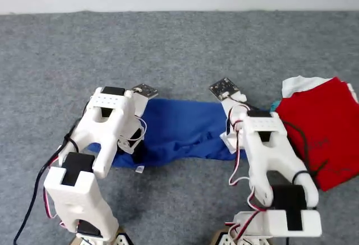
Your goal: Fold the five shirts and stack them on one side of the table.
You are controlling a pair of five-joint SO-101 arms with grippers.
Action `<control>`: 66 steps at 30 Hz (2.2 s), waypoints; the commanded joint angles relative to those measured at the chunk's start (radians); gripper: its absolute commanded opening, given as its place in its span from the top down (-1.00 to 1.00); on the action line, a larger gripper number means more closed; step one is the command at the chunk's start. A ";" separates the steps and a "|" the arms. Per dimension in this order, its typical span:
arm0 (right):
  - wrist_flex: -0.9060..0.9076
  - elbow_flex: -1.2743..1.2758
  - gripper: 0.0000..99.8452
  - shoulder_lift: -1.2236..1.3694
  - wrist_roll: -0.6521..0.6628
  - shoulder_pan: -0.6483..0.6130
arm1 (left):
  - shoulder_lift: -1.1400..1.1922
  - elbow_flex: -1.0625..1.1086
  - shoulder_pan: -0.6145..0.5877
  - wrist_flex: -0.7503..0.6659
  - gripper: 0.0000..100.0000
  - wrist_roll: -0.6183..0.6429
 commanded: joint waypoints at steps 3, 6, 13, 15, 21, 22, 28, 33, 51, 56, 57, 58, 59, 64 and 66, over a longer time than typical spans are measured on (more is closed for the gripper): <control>0.130 -0.230 0.67 0.012 -0.124 0.015 | -0.025 0.001 0.028 -0.003 0.63 -0.008; 0.202 -0.362 0.67 0.016 -0.192 0.013 | -0.023 0.002 0.028 -0.005 0.63 -0.008; 0.506 -0.420 0.67 0.005 -0.100 0.004 | -0.023 0.004 0.028 -0.026 0.63 -0.009; 0.622 -0.419 0.67 -0.005 -0.051 0.004 | -0.023 0.028 0.028 -0.069 0.63 -0.009; 0.742 -0.270 0.67 -0.174 0.044 -0.045 | -0.032 0.116 0.029 -0.190 0.63 -0.008; 0.720 -0.222 0.67 -0.203 0.048 -0.071 | -0.031 0.116 0.029 -0.192 0.63 -0.008; 0.530 0.017 0.67 -0.272 -0.029 -0.315 | -0.025 0.114 0.029 -0.196 0.63 -0.008; 0.407 0.054 0.67 -0.219 -0.086 -0.460 | -0.025 0.117 0.029 -0.196 0.63 -0.008; 0.163 -0.072 0.67 -0.124 -0.107 -0.441 | -0.025 0.120 0.029 -0.196 0.63 -0.008; 0.133 -0.103 0.67 -0.058 -0.112 -0.441 | -0.025 0.120 0.029 -0.196 0.63 -0.008; 0.139 -0.118 0.67 -0.051 -0.112 -0.441 | -0.025 0.120 0.029 -0.196 0.63 -0.008; 0.148 -0.138 0.67 -0.045 -0.112 -0.441 | -0.025 0.120 0.029 -0.196 0.63 -0.008; 0.163 -0.166 0.67 -0.044 -0.112 -0.441 | -0.025 0.120 0.029 -0.195 0.63 -0.008; 0.194 -0.265 0.67 -0.035 -0.110 -0.423 | -0.025 0.120 0.029 -0.195 0.63 -0.008; 0.194 -0.276 0.67 -0.035 -0.109 -0.415 | -0.025 0.120 0.029 -0.195 0.63 -0.008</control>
